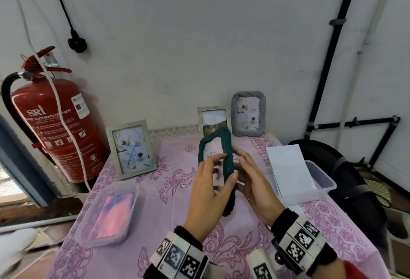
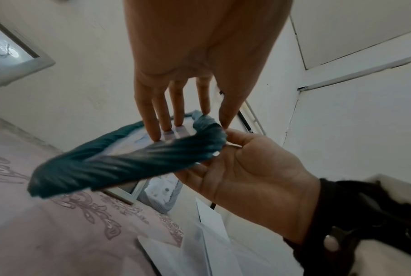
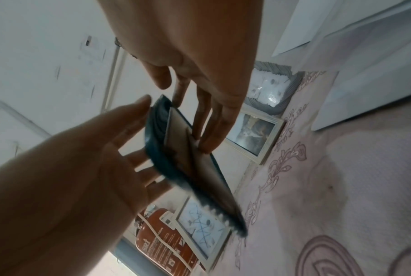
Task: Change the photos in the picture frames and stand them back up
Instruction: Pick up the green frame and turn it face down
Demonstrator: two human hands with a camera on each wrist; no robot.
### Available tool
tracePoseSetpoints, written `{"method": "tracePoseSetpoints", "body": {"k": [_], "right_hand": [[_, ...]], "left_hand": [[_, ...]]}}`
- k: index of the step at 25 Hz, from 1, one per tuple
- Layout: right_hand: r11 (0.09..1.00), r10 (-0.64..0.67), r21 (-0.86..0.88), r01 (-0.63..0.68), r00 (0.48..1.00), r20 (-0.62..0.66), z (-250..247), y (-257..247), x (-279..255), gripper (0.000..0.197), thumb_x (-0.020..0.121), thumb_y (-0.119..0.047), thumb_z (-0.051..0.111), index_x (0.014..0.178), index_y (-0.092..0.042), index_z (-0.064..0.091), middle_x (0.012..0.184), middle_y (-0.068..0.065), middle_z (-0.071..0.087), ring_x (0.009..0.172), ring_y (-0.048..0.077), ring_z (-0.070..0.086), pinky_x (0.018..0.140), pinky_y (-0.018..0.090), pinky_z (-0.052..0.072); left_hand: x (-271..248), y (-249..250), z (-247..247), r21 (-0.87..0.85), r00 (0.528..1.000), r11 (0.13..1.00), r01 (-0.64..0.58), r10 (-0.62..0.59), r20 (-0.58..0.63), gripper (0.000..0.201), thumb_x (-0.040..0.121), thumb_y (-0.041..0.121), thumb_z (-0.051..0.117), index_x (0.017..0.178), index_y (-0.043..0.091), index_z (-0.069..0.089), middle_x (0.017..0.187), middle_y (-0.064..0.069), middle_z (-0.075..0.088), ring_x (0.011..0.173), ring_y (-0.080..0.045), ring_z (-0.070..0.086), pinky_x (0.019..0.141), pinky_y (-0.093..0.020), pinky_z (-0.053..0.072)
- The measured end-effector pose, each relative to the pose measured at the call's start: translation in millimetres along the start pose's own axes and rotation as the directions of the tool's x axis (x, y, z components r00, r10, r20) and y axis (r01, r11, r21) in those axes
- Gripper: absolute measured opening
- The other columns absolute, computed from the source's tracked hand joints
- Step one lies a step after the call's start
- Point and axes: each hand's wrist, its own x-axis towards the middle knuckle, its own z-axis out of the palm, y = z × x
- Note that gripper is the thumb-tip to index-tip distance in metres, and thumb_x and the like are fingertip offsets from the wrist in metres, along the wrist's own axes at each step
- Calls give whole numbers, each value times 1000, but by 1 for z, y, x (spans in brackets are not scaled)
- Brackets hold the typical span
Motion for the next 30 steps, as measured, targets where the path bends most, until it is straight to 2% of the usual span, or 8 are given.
{"method": "tracePoseSetpoints", "body": {"k": [5,9,14,16,19,22,25,30], "right_hand": [[997,46,-65,-45,999,15,6,9,-3,38,101,-35,28,115,-33,63,116,-6,68,110,12,61,94,31,48],[991,50,-123,-47,998,29,8,15,-6,46,102,-35,23,112,-30,67,112,-2,70,97,11,63,79,25,51],[971,51,-236,-46,999,15,5,19,-2,29,98,-20,42,112,-27,66,117,-2,64,107,14,60,86,20,49],[938,-12,-346,-28,993,-114,1,22,2,31,92,-5,51,113,-23,65,117,-1,59,107,15,56,87,17,46],[873,-56,-477,-97,954,-296,-10,28,8,43,86,5,51,123,-18,56,115,3,51,105,20,52,94,30,45],[899,115,-374,-227,948,-298,-17,38,10,43,88,4,49,128,-13,52,107,8,59,88,21,58,84,37,50],[888,149,-380,-257,945,-291,-21,47,10,44,86,7,49,125,-12,56,92,3,62,78,19,59,74,37,52],[881,221,-359,-308,939,-264,-28,54,9,45,83,14,51,122,-8,58,84,7,57,67,18,58,45,21,49]], "left_hand": [[0,-6,2,-37,994,997,66,-69,-81,57,83,30,67,124,49,32,111,15,48,100,12,49,78,-7,47],[-4,-15,-4,-95,988,990,103,-113,-107,49,88,15,59,129,34,40,111,6,58,100,-6,60,83,-23,53],[-4,-31,-20,-320,965,927,197,-241,-104,41,93,3,47,128,24,48,101,0,63,82,-8,67,68,-19,54],[-5,-38,-28,-400,952,883,245,-298,-75,39,95,3,42,129,21,49,96,-1,66,78,-7,65,72,-27,56],[-7,-47,-39,-509,933,807,301,-358,-16,36,98,8,36,127,22,52,89,1,69,74,-8,63,63,-24,55],[-10,-58,-44,-552,905,757,350,-426,-10,35,99,10,36,126,22,53,97,-5,67,73,-12,59,55,-20,52],[-14,-70,-47,-539,862,719,439,-506,27,34,99,11,36,125,23,53,97,-6,66,67,-8,59,51,-19,49],[-18,-87,-55,-458,812,703,544,-579,77,27,98,11,40,117,13,59,89,-3,68,69,-5,64,53,-17,50]]}}
